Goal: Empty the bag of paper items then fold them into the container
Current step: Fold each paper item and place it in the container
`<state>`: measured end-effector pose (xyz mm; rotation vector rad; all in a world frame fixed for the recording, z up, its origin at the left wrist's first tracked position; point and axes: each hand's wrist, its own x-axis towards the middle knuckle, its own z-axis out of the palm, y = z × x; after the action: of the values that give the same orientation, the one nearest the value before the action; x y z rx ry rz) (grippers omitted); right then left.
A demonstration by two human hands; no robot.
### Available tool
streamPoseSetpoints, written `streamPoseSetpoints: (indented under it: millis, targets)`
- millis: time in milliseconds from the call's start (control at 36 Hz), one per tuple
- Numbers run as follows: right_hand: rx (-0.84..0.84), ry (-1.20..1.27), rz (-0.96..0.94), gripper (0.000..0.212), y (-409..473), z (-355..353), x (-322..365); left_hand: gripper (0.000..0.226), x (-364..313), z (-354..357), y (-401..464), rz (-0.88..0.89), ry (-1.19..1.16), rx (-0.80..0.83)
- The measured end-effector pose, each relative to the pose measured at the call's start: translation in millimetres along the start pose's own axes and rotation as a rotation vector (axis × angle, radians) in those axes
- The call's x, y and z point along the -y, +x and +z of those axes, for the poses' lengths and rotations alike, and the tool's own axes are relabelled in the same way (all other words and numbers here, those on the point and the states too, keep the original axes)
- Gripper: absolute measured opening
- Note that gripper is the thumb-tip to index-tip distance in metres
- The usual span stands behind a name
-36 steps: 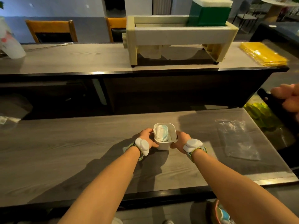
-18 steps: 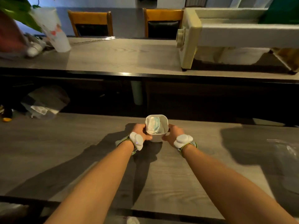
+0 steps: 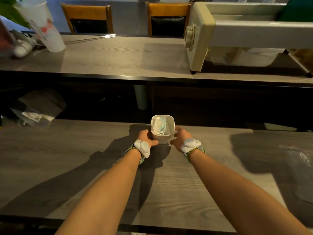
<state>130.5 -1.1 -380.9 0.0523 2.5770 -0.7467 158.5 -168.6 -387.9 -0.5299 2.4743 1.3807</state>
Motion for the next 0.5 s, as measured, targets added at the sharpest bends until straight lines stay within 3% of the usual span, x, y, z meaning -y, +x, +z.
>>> streamPoseSetpoints:
  millis: [139, 417, 500]
  targets:
    - [0.15, -0.057, 0.087, 0.064, -21, 0, -36, 0.034, 0, 29, -24, -0.135, -0.103, -0.057]
    - [0.123, -0.065, 0.116, 0.036, -84, -38, -140, 0.033, -37, 127, -90, -0.12, -0.031, 0.113]
    - [0.082, -0.01, 0.127, 0.037, -98, -54, -175, 0.032, -54, 162, -106, -0.093, 0.002, 0.145]
